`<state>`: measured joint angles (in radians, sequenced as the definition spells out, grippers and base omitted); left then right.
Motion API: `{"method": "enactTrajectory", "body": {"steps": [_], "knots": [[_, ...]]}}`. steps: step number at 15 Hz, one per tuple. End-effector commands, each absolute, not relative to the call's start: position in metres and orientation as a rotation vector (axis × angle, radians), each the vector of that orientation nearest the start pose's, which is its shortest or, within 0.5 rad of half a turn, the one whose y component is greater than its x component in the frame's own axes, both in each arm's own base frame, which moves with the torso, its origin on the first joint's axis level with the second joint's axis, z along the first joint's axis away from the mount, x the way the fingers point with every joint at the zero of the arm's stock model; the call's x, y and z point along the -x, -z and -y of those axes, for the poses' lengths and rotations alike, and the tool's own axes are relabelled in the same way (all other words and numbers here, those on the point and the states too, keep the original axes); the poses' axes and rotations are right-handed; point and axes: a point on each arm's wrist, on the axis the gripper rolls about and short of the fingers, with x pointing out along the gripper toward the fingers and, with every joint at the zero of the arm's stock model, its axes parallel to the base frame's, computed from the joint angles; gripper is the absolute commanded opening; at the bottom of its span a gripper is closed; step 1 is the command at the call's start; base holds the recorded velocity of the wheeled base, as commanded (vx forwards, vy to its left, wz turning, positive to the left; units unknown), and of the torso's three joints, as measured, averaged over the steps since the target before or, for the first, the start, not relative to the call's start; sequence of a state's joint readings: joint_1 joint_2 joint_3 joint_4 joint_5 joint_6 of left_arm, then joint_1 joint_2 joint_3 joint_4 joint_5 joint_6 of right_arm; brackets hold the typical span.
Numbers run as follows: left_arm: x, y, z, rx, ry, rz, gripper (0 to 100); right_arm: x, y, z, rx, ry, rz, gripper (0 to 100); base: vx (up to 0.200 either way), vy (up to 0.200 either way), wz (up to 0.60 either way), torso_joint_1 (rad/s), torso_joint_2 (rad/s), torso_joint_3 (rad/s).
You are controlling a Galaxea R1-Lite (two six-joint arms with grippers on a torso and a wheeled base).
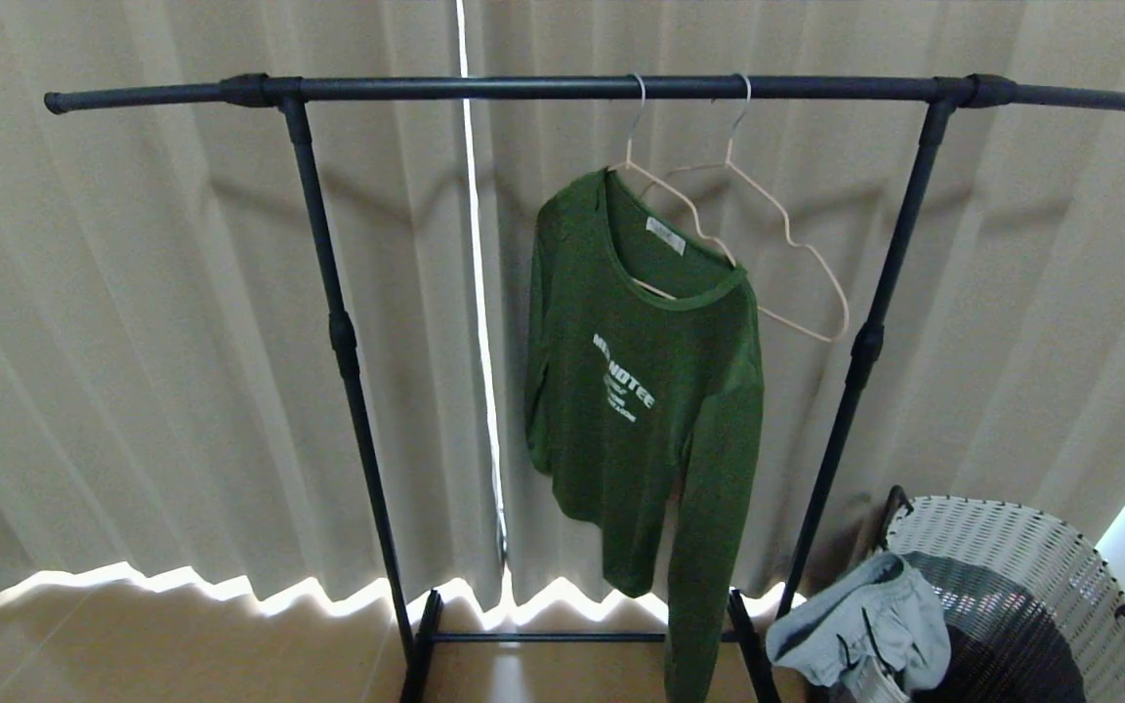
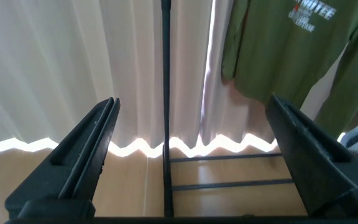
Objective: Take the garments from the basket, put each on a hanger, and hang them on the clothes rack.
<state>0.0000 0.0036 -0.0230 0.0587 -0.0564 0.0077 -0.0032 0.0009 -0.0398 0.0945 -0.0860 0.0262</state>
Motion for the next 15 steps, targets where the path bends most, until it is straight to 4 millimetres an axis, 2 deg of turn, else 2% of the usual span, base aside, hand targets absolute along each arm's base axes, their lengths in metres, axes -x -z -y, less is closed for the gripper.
{"method": "enactTrajectory", "body": {"steps": [1, 7, 15], "knots": [[0.0244, -0.0759, 0.0013, -0.007, 0.057, -0.038, 100, 0.0262, -0.0769, 0.0019, -0.024, 0.09, -0.052, 100, 0.0, 0.0, 0.0, -0.159, 0.47, 0.3], [0.0244, -0.0759, 0.0013, -0.007, 0.057, -0.038, 100, 0.0262, -0.0769, 0.0019, -0.025, 0.09, -0.052, 100, 0.0, 0.0, 0.0, -0.136, 0.44, 0.303], [0.0244, -0.0759, 0.0013, -0.007, 0.057, -0.038, 100, 0.0262, -0.0769, 0.0019, -0.027, 0.09, -0.052, 100, 0.0, 0.0, 0.0, -0.011, 0.05, 0.035]]}}
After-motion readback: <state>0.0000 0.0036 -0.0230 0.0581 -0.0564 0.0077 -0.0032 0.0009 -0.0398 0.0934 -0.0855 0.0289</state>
